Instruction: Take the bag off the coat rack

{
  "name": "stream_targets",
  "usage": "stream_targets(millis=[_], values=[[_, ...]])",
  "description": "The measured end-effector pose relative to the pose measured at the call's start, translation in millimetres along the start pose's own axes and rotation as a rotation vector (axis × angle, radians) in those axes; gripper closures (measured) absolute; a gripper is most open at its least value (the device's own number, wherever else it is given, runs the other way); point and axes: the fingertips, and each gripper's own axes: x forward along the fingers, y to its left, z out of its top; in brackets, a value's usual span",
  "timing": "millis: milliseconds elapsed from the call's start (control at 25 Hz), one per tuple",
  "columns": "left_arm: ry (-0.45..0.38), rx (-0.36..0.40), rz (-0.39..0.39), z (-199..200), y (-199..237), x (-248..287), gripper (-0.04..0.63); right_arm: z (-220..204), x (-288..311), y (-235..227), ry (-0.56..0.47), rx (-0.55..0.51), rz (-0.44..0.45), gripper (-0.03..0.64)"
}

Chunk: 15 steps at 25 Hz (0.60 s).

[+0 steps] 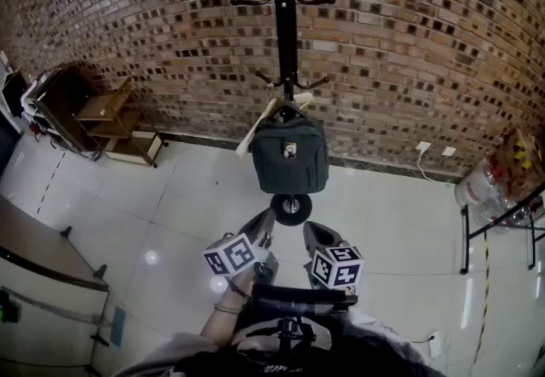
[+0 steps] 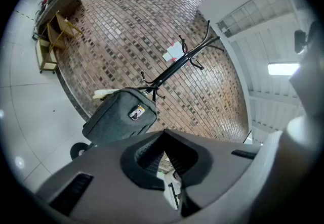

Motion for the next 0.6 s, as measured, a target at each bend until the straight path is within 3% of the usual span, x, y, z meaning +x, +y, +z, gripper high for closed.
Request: stream_targets(millis=[320,600], values=[[-0.003,0.028,0.048,0.4,6.4,13.6,0.591,-1.0,4.5,-16.8,0.010,0.019,0.017,0.607],[0.013,0.190,0.073,22.0,14.3,39.5,0.591,7.3,22.4,-34.5,0.008,0.036,0.010,0.607]])
